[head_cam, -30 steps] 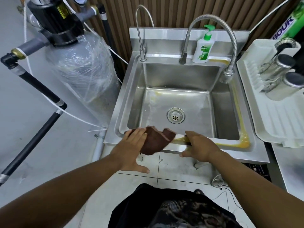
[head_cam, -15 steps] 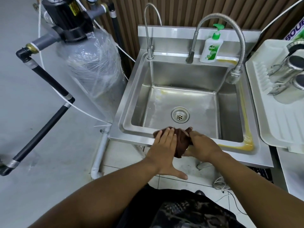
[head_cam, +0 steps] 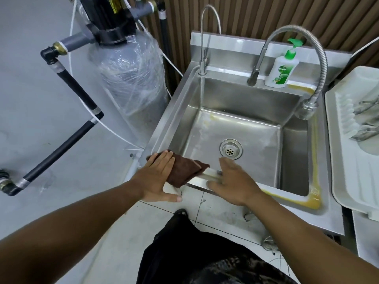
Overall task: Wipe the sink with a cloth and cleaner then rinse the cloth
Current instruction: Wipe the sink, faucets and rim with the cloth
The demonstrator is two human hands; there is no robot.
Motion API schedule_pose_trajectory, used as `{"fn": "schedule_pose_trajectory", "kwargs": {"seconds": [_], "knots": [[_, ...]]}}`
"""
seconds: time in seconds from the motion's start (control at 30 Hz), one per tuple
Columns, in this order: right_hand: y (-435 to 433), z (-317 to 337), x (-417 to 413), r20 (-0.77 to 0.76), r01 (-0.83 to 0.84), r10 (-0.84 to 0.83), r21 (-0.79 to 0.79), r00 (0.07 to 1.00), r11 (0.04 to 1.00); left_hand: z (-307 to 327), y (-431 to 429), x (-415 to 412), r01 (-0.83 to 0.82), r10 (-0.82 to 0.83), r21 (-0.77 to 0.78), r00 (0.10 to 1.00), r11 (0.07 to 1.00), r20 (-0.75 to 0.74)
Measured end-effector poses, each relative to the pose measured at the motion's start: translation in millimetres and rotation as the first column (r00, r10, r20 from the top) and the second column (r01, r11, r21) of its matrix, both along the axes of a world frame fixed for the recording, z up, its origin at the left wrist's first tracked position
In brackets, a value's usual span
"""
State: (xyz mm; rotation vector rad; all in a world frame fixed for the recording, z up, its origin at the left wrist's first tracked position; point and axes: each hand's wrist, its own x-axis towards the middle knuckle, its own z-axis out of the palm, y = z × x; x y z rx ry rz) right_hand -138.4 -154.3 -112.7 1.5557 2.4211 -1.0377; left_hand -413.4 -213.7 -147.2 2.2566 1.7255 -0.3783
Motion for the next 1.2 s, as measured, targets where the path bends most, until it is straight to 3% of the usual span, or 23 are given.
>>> {"fn": "schedule_pose_trajectory", "kwargs": {"seconds": [0.13, 0.33, 0.5, 0.63, 0.7, 0.93, 1.1, 1.2], "knots": [[11, 12, -68, -0.016, -0.129, 0.129, -0.067, 0.992, 0.989, 2, 14, -13, 0.094, -0.094, -0.031, 0.996, 0.995, 0.001], [36, -7, -119, 0.143, -0.146, 0.183, -0.240, 0.973, 0.960, 7, 50, -22, 0.273, -0.272, -0.038, 0.961, 0.961, 0.046], [52, -11, -131, 0.247, -0.118, 0.225, -0.384, 0.943, 0.916, 14, 98, -5, 0.347, -0.351, -0.312, 0.935, 0.885, 0.043], [60, -18, -122, 0.226, -0.048, 0.171, -0.463, 0.959, 0.885, 16, 121, 7, 0.260, -0.201, -0.578, 0.966, 0.773, 0.165], [60, -17, -109, 0.228, -0.020, 0.144, -0.471, 0.963, 0.882, 15, 124, 17, 0.236, -0.129, -0.625, 0.969, 0.744, 0.213], [47, -1, -53, 0.287, -0.027, 0.159, -0.416, 0.945, 0.909, 20, 110, 65, 0.251, -0.177, -0.524, 0.966, 0.814, 0.188], [-4, -13, -44, 0.353, -0.172, 0.186, -0.070, 0.917, 0.983, 0, 60, 53, 0.309, -0.287, -0.130, 0.944, 0.942, 0.163], [-25, -18, -34, 0.297, -0.218, 0.212, -0.015, 0.931, 0.976, -4, 30, 48, 0.280, -0.275, 0.003, 0.942, 0.960, 0.190]]}}
